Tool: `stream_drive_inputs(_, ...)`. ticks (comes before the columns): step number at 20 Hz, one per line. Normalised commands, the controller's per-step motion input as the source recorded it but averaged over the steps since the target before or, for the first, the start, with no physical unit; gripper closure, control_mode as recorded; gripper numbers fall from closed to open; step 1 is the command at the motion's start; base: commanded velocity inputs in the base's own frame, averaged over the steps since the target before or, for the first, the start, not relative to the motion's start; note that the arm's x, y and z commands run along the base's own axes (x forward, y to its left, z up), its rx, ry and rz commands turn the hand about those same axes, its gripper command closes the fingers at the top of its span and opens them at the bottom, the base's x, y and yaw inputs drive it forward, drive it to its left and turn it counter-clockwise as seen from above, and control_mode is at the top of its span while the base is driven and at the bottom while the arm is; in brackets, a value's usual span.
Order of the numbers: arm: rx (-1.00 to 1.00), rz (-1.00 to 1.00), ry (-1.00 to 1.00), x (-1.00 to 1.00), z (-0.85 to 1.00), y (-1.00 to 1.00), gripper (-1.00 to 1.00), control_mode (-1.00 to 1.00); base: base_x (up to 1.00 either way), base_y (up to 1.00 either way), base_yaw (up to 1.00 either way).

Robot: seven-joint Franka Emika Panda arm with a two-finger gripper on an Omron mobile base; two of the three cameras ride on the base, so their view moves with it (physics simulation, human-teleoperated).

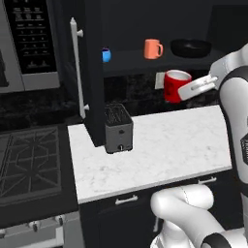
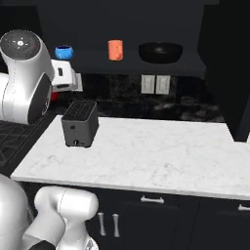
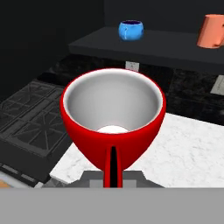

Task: Gather all objects into one cabinet and sort the glasses and bowls to opposite sides.

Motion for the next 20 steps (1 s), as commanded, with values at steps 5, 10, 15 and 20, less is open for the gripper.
stream_drive_inputs(5, 0.00, 0.00, 0.00, 0.00, 0.00, 0.00, 1.00, 1.00, 0.06, -0.59, 0.16)
stream_drive_inputs(10, 0.00, 0.00, 0.00, 0.00, 0.00, 0.00, 1.00, 1.00, 0.29, -0.19, 0.00)
stream_drive_inputs(15, 0.00, 0.00, 0.00, 0.00, 0.00, 0.00, 1.00, 1.00, 0.58, 0.00, -0.04)
stream_drive_inputs(20, 0.00, 0.00, 0.00, 0.00, 0.00, 0.00, 1.00, 1.00, 0.41, 0.00, -0.05)
